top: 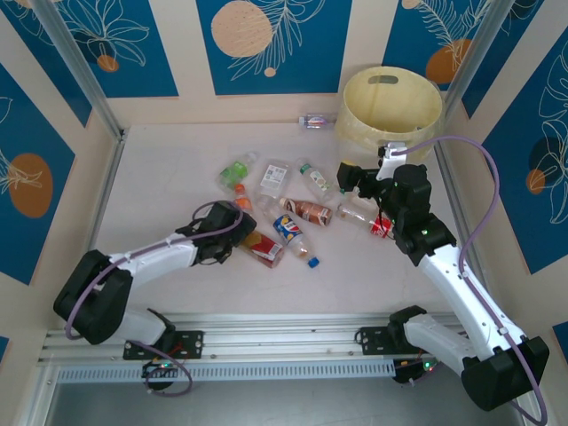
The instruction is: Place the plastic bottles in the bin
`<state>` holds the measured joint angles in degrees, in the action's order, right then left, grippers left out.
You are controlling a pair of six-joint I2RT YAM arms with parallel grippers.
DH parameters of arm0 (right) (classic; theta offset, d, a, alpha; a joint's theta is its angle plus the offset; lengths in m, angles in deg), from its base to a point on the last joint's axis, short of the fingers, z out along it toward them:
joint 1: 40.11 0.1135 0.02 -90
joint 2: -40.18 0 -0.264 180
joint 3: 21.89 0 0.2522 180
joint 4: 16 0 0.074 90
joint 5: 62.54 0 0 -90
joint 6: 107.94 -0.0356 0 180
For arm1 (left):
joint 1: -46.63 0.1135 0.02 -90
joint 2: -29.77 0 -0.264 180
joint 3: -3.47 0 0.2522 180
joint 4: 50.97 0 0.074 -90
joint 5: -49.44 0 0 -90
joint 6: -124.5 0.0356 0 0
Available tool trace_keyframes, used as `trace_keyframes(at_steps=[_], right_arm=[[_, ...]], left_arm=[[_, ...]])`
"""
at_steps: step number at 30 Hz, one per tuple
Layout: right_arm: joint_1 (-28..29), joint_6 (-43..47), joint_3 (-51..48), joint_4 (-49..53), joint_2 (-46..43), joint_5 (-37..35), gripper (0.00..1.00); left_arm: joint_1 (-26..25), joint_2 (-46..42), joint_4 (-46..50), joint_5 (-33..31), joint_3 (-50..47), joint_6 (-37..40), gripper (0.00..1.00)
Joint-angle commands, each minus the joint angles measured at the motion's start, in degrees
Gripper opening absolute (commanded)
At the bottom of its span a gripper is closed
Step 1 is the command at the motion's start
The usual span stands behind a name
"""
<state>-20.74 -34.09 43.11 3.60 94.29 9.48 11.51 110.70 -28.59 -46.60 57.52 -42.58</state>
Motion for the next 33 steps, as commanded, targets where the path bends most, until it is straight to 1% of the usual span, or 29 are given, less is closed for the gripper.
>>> trace_keyframes(at_steps=[1,5,8,12,14,16,18,21,24,29,33], right_arm=[[-0.4,1.7,0.3,0.8,-1.0,-0.9,1.00],[-0.4,2.0,0.2,1.1,-1.0,-1.0,1.00],[-0.4,1.8,0.1,1.1,-1.0,-0.9,0.99],[-0.4,1.3,0.1,1.2,-0.9,-0.6,1.00],[-0.4,1.1,0.2,1.3,-0.9,-0.5,1.00],[-0.4,1.0,0.3,1.5,-1.0,-0.5,0.99],[-0.4,0.9,0.3,1.7,-1.0,-0.4,1.00],[-0.4,0.7,0.3,2.0,-1.0,-0.4,1.00],[-0.4,0.6,0.3,2.2,-1.0,-0.6,1.00],[-0.4,0.2,-0.1,1.5,-0.9,-0.4,1.00],[-0.5,-0.9,0.0,1.3,-1.0,-0.7,1.00]], left_arm=[[-0.6,1.7,1.5,-1.9,1.7,-6.7,1.00],[-1.2,3.7,2.0,-1.6,2.7,-8.1,1.00],[-1.3,4.8,0.3,-0.8,2.8,-7.9,0.97],[-1.5,6.6,-1.7,-0.2,2.6,-7.6,0.89],[-1.8,7.3,-4.5,-0.5,1.5,-7.6,0.85],[-1.9,8.2,-8.3,-0.2,0.2,-7.1,0.79],[-1.9,8.9,-10.4,0.3,-0.4,-6.8,0.75],[-2.0,9.5,-11.8,0.5,-0.7,-5.1,0.66],[-2.0,8.5,-14.2,0.2,-1.8,-2.9,0.63],[-1.9,5.8,-17.9,-0.4,-3.6,2.6,0.62],[-2.1,3.3,-17.0,-0.6,-3.1,7.6,0.60]])
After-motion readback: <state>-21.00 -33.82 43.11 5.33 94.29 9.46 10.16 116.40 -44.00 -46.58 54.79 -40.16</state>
